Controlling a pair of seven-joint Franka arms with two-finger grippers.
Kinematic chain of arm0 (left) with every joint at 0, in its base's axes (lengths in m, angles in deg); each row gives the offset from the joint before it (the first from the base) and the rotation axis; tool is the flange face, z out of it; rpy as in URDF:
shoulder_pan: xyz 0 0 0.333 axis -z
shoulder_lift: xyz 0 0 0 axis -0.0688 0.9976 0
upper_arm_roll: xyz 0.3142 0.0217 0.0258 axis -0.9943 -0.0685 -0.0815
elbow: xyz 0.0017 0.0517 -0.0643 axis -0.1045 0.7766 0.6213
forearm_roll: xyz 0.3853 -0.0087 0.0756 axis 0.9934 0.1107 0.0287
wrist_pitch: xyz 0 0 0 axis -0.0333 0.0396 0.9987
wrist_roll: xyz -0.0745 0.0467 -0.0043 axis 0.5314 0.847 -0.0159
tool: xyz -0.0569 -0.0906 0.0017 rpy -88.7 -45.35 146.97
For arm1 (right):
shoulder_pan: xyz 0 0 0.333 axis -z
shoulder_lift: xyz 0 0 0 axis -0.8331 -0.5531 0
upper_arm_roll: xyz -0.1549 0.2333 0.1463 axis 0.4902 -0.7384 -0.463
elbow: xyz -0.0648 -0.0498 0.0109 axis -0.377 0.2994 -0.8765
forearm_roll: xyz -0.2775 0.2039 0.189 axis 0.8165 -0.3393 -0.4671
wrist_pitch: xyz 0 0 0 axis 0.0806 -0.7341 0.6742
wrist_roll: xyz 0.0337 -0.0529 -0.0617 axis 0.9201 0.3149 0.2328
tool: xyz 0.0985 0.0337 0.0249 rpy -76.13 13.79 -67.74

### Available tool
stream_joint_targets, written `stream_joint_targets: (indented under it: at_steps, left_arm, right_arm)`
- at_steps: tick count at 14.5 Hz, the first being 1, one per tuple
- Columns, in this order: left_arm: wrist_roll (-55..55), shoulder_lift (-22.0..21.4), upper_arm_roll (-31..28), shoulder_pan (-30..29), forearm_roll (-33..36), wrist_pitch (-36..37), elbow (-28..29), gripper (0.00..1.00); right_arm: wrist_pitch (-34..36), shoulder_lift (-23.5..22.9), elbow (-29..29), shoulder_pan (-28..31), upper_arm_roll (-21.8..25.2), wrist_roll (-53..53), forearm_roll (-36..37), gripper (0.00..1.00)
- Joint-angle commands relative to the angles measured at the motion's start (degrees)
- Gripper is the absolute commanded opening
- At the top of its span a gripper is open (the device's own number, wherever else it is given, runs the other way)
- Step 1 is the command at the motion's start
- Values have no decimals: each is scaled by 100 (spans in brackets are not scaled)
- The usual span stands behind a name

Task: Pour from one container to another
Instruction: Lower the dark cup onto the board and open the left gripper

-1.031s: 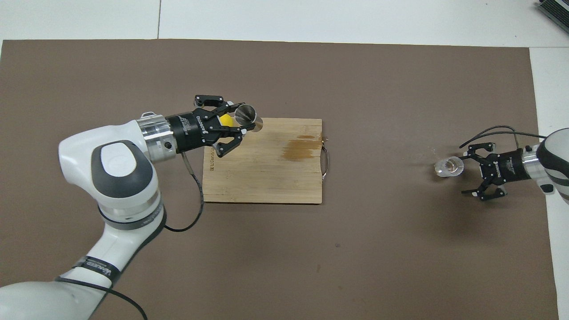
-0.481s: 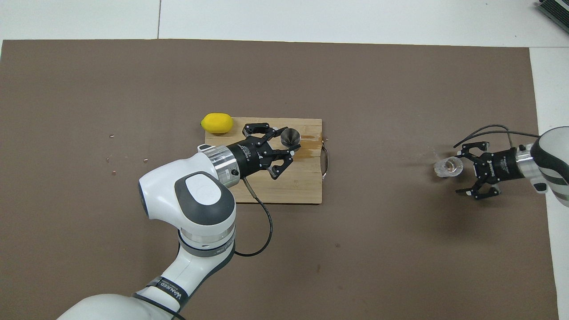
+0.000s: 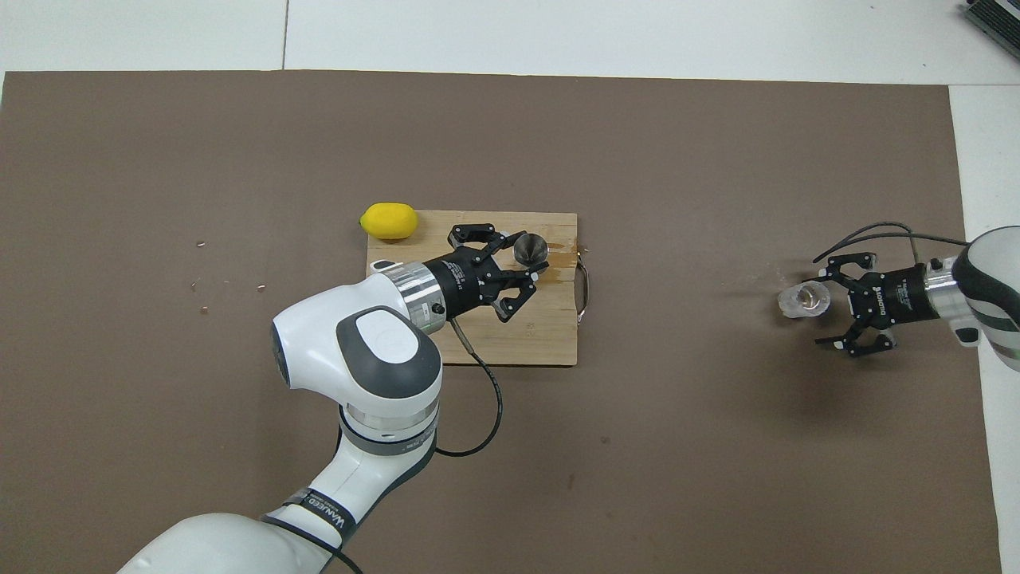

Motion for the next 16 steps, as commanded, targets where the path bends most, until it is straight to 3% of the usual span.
stream_joint_targets:
  at_steps: [1,4,5,6,7,10,14,16]
  left_arm:
    - [31,167,-62,136,-133,-182,-124,0]
    - [13,176,-62,145,-115,-191,-124,0]
    - [13,176,-62,145,-106,-191,-124,28]
    - [13,167,-62,154,-98,-191,-124,69]
    - [22,167,-62,154,-89,-174,-124,100]
    - [57,62,-62,154,25,-78,-124,100]
    - [110,-473,-62,250,52,124,140,100]
    - [110,-579,-106,145,348,571,236,100]
  right_arm:
    - [-121,163,-178,26,-26,-489,-187,100]
    - [-209,146,-160,-115,-17,-807,-178,100]
    - [-209,119,-125,-150,-17,-868,-169,100]
    - [-217,102,-108,-159,-17,-965,-152,100]
    - [-261,93,-107,-167,-17,-1114,-117,100]
    - [-288,58,-107,-167,-17,-1203,-99,100]
    - [-270,58,-107,-168,-17,-1107,-99,100]
    - [-270,66,-107,-176,-17,-1027,-99,100]
